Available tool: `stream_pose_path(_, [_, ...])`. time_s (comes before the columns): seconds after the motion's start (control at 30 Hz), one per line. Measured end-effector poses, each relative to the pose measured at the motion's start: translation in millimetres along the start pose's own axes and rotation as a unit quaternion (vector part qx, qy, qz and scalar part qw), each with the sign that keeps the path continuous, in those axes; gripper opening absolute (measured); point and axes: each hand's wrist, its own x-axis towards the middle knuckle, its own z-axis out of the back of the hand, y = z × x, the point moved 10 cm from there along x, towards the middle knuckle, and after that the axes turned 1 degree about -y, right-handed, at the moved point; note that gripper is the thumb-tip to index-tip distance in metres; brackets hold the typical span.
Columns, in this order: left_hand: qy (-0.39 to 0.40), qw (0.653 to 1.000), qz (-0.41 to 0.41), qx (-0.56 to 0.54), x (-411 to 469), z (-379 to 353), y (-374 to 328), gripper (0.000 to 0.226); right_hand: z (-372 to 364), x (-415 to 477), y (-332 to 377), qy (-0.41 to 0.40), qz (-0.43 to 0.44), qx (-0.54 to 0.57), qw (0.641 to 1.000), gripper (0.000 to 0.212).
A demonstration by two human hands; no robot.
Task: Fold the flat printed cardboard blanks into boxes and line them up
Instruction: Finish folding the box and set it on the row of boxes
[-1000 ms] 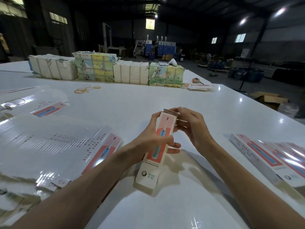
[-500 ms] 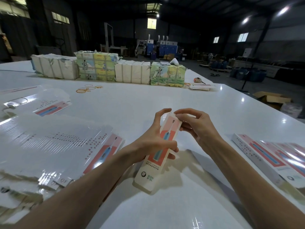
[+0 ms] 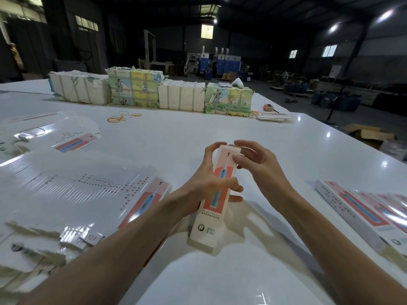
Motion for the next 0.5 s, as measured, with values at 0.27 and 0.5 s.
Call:
stream_pose_path(0.27, [-0.014, 1.000, 0.016, -0.008, -5.8, -1.1, -1.7, 0.088, -0.6, -1.1, 7.4, -0.022, 0.057, -0.063, 0.996, 0.013])
stream_pose_path(0.5, [-0.054, 0.998, 0.032, -0.019, -3.1, 10.1, 1.0, 0.090, -12.6, -6.0, 1.9, -0.032, 0.034, -0.164, 0.985, 0.041])
